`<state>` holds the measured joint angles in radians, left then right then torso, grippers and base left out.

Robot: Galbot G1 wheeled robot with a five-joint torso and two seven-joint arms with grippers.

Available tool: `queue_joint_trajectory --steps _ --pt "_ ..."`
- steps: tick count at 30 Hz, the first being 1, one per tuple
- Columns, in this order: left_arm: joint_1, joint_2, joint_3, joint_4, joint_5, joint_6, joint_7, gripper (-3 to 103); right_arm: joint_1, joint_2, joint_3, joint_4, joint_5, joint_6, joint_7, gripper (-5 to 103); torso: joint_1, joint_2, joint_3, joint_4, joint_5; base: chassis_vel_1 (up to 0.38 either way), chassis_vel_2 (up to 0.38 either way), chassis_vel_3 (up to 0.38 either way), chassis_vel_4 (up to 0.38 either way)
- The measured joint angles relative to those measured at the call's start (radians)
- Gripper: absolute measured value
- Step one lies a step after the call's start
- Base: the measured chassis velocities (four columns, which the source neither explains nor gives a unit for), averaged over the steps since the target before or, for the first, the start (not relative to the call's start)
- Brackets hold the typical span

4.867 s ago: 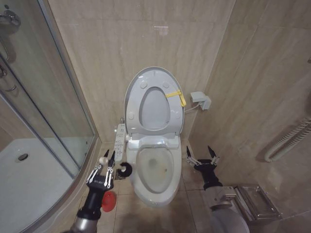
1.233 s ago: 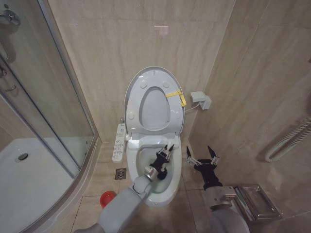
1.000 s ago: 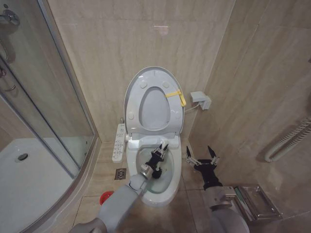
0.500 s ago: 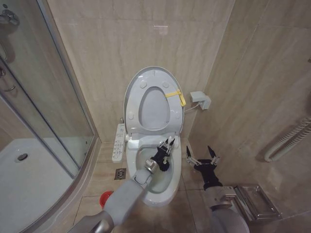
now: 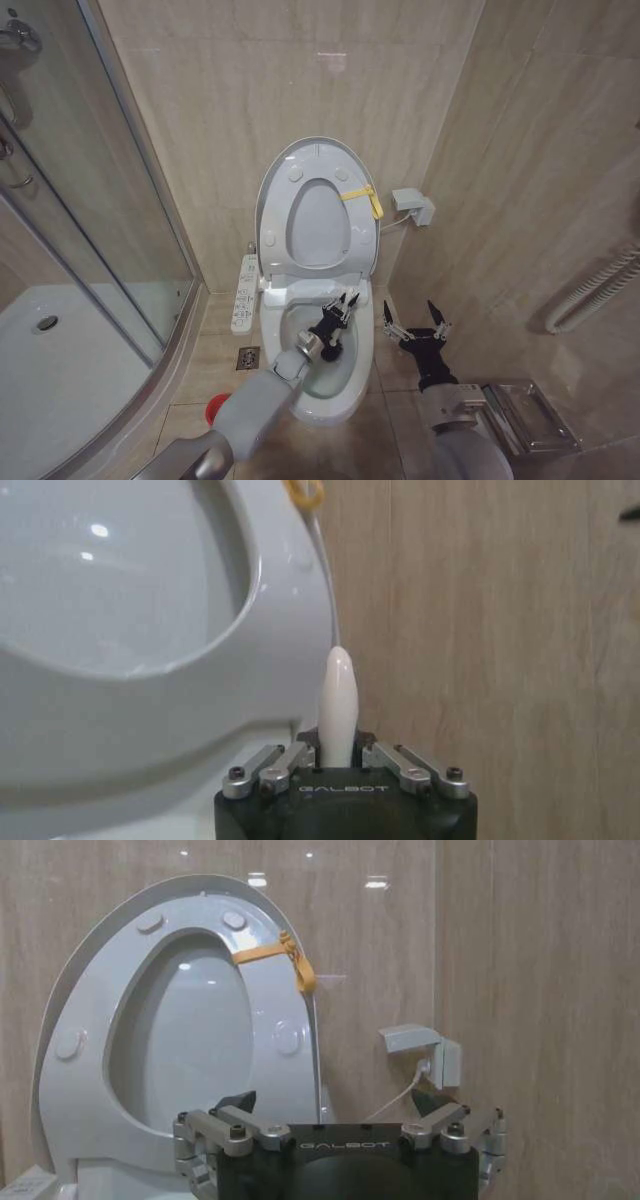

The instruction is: Open the toilet lid, clean the toilet bowl with a toilet brush, close the toilet lid, and flush.

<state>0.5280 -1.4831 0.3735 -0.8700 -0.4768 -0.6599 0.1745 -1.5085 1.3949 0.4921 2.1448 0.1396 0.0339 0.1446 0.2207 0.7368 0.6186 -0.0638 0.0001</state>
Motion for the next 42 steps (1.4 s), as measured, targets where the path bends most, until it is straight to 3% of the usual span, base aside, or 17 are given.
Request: queue_joint_trajectory --steps 3,7,10,14,18,25,29,32,38,42 --pt "0.015 0.009 0.008 -0.070 0.001 0.004 -0.015 20 0.000 0.000 0.000 0.000 0.000 0.000 0.000 100 0.000 0.000 0.000 -0.0003 0.0000 0.000 0.000 0.000 0.000" --pt "0.019 0.011 0.015 -0.081 0.001 0.004 -0.015 20 0.000 0.000 0.000 0.000 0.000 0.000 0.000 100 0.000 0.000 0.000 -0.0003 -0.0001 0.000 0.000 0.000 0.000" --pt "0.011 0.007 0.011 -0.042 0.001 -0.001 -0.010 20 0.000 0.000 0.000 0.000 0.000 0.000 0.000 100 0.000 0.000 0.000 -0.0004 -0.0002 0.000 0.000 0.000 0.000" --pt "-0.031 -0.004 -0.039 0.098 0.034 -0.032 0.016 20 0.000 0.000 0.000 0.000 0.000 0.000 0.000 100 0.000 0.000 0.000 -0.0001 -0.0001 0.000 0.000 0.000 0.000" --pt "-0.036 0.004 -0.049 0.111 0.041 -0.035 0.019 20 0.000 0.000 0.000 0.000 0.000 0.000 0.000 100 0.000 0.000 0.000 0.0002 -0.0001 0.000 0.000 0.000 0.000" --pt "-0.010 0.006 -0.016 -0.034 0.002 -0.019 -0.002 20 0.000 0.000 0.000 0.000 0.000 0.000 0.000 100 0.000 0.000 0.000 -0.0005 -0.0002 0.000 0.000 0.000 0.000" --pt "-0.006 0.001 -0.002 -0.057 -0.029 -0.017 0.030 20 0.000 0.000 0.000 0.000 0.000 0.000 0.000 100 0.000 0.000 0.000 -0.0004 -0.0001 0.000 0.000 0.000 0.000" --pt "-0.009 -0.002 -0.002 -0.034 -0.031 -0.019 0.045 20 0.000 0.000 0.000 0.000 0.000 0.000 0.000 100 0.000 0.000 0.000 -0.0005 -0.0002 0.000 0.000 0.000 0.000" --pt "-0.043 -0.001 -0.047 0.135 -0.017 -0.026 0.070 20 0.000 0.000 0.000 0.000 0.000 0.000 0.000 100 0.000 0.000 0.000 0.0001 -0.0001 0.000 0.000 0.000 0.000" --pt "-0.047 0.012 -0.057 0.124 -0.016 -0.028 0.073 20 0.000 0.000 0.000 0.000 0.000 0.000 0.000 100 0.000 0.000 0.000 0.0003 0.0000 0.000 0.000 0.000 0.000"
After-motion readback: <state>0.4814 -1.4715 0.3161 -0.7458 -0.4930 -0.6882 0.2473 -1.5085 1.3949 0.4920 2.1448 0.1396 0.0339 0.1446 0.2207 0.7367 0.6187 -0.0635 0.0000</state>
